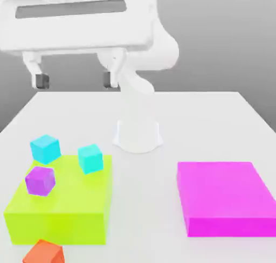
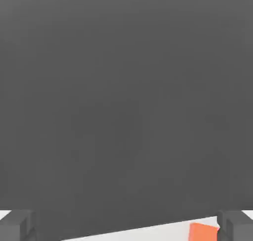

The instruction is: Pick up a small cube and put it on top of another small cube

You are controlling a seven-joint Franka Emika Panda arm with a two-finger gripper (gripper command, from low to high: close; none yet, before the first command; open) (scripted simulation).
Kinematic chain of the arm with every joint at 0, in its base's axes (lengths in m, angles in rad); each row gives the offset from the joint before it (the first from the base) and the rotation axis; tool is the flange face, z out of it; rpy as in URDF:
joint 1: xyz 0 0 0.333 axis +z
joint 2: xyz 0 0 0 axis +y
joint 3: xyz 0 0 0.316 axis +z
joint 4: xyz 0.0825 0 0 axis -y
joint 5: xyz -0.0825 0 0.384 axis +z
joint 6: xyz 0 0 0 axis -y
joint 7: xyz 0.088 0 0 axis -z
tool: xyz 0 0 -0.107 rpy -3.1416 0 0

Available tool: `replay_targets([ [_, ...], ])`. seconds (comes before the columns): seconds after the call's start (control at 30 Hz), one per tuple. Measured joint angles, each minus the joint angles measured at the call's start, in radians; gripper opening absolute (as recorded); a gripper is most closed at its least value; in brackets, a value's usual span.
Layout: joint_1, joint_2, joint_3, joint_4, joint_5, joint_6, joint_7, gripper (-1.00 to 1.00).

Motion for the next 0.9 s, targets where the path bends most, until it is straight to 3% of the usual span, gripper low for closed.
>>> replay_targets([
  [0.47,-0.105,0.507,-0.046,0.026,0.065,0.133,-0.055,0.0],
  [0.6,-0.138,0.652,-0.015,0.051,0.102,0.231,-0.082,0.0],
  [0.63,-0.145,0.681,-0.006,0.057,0.11,0.253,-0.088,-1.0],
  [0.9,-0.141,0.661,-0.012,0.053,0.104,0.237,-0.084,-1.0],
])
